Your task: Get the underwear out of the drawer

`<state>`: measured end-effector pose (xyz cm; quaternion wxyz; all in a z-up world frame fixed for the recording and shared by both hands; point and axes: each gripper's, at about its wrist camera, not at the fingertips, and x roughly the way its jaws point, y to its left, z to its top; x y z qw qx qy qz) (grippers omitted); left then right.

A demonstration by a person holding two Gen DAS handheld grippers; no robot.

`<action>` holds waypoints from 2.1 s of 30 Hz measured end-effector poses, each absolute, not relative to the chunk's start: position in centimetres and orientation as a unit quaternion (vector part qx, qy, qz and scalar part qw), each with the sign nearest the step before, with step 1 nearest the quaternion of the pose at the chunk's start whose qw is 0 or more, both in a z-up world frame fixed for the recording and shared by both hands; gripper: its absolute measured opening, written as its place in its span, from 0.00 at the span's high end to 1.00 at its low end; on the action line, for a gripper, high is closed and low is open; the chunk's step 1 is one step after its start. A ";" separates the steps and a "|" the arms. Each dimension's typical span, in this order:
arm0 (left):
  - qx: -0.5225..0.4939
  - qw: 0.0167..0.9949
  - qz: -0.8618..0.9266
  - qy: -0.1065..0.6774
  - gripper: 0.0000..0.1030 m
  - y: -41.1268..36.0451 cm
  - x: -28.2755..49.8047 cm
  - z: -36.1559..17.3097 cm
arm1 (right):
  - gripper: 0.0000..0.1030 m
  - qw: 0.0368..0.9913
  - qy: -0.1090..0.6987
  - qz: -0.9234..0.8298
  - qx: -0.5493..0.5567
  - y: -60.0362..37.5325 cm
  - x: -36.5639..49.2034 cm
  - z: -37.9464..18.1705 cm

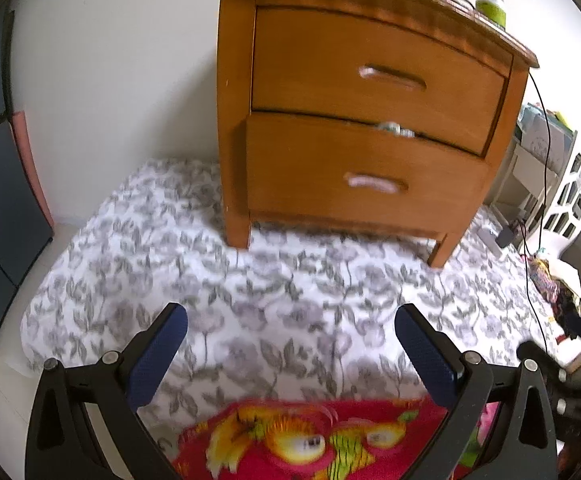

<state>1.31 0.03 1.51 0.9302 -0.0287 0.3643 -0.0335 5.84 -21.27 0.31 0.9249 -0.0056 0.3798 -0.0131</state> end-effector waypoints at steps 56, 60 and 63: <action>0.225 0.824 -0.175 0.489 0.11 -16.6 29.7 2.4 | 0.00 0.891 0.451 0.028 0.043 -22.6 11.1 -5.6; 0.254 0.804 -0.180 0.506 0.11 -17.4 29.9 1.7 | 0.00 0.891 0.451 0.028 0.042 -22.6 11.0 -5.5; 0.247 0.799 -0.185 0.516 0.11 -17.2 29.7 1.6 | 0.00 0.892 0.449 0.029 0.046 -22.7 10.9 -5.3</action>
